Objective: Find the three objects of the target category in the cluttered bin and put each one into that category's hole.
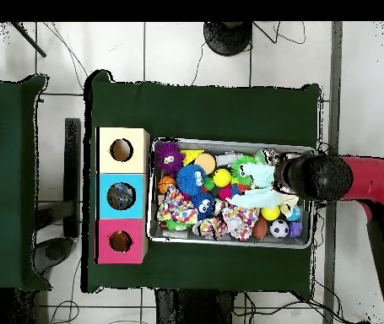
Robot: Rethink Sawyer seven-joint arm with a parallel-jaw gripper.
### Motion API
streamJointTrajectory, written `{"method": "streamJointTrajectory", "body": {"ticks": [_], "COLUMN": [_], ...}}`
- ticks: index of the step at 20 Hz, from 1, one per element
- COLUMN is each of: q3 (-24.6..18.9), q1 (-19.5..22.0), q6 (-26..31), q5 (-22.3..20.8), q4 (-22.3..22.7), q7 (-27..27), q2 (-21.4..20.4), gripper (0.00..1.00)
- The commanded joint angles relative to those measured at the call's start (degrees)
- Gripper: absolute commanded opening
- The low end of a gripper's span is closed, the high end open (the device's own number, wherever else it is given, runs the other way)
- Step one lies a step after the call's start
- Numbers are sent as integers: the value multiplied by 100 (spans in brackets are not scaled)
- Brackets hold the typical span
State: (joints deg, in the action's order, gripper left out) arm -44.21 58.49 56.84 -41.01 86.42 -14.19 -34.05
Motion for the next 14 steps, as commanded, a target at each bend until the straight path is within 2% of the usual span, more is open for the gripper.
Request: {"method": "streamJointTrajectory", "body": {"ticks": [1, 7, 14], "q3": [-180, -125, -37], "q1": [-154, -264, -299], "q6": [968, 1088, 845], "q5": [-184, -149, -248], "q4": [-1045, -1222, -1515], "q7": [1953, 2077, 2181], "q2": [270, 237, 696], "gripper": [100, 100, 100]}}
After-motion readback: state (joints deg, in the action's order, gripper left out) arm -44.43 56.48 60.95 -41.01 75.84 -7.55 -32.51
